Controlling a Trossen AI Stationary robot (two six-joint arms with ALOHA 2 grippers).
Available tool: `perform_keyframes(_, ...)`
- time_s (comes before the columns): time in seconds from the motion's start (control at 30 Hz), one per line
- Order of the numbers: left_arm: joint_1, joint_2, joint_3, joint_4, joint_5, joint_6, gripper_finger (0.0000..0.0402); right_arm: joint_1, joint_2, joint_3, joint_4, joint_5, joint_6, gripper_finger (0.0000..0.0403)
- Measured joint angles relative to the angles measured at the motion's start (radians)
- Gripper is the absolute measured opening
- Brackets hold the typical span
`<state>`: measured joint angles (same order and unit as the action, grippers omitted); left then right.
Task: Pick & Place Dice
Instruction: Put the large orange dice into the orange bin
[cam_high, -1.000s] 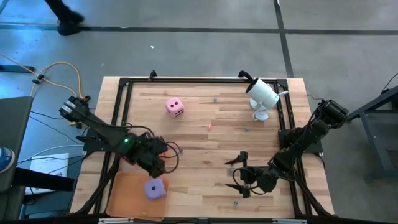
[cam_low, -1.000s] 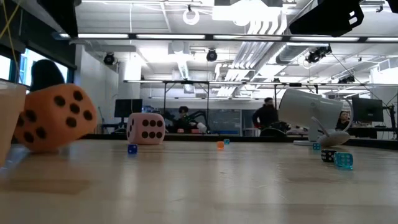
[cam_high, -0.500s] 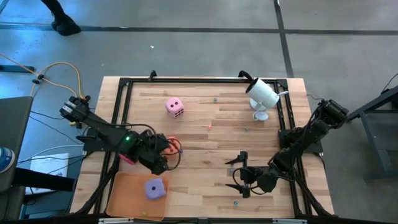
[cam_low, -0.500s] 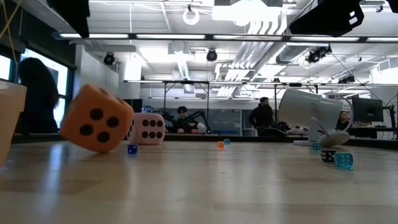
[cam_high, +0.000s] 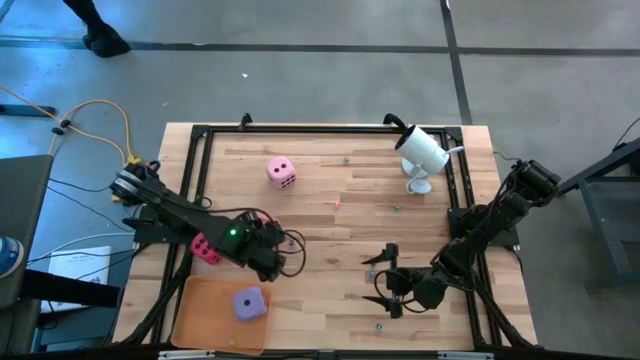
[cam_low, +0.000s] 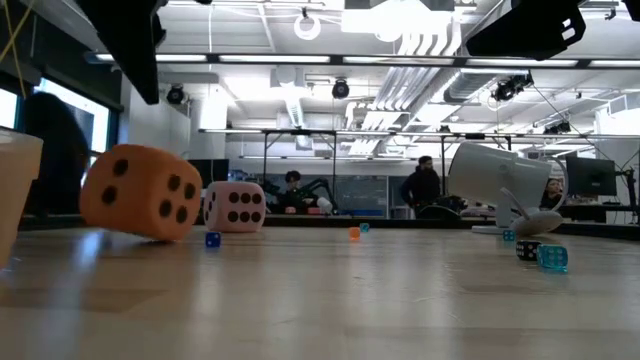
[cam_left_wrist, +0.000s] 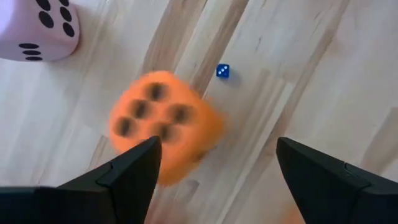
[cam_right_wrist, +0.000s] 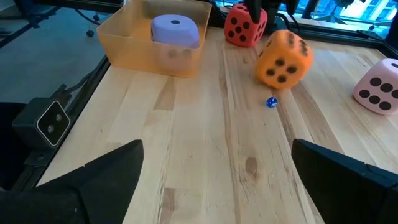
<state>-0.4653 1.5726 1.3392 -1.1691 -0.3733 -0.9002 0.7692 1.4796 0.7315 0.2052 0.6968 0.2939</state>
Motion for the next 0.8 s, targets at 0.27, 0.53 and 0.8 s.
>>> perform_keyframes(0.27, 0.047, 0.010, 0.000, 0.004, 0.053, -0.034, 0.0368, 0.000, 0.000, 0.000, 0.000, 0.000, -0.001, 0.0398)
perform_keyframes(0.53, 0.140, 0.018, 0.000, 0.002, 0.191, -0.092, 0.0398, 0.000, 0.000, 0.000, 0.000, -0.001, -0.003, 0.0398)
perform_keyframes(0.8, 0.198, 0.018, 0.000, 0.002, 0.215, -0.082, 0.0398, 0.000, 0.000, 0.000, 0.002, 0.020, -0.001, 0.0398)
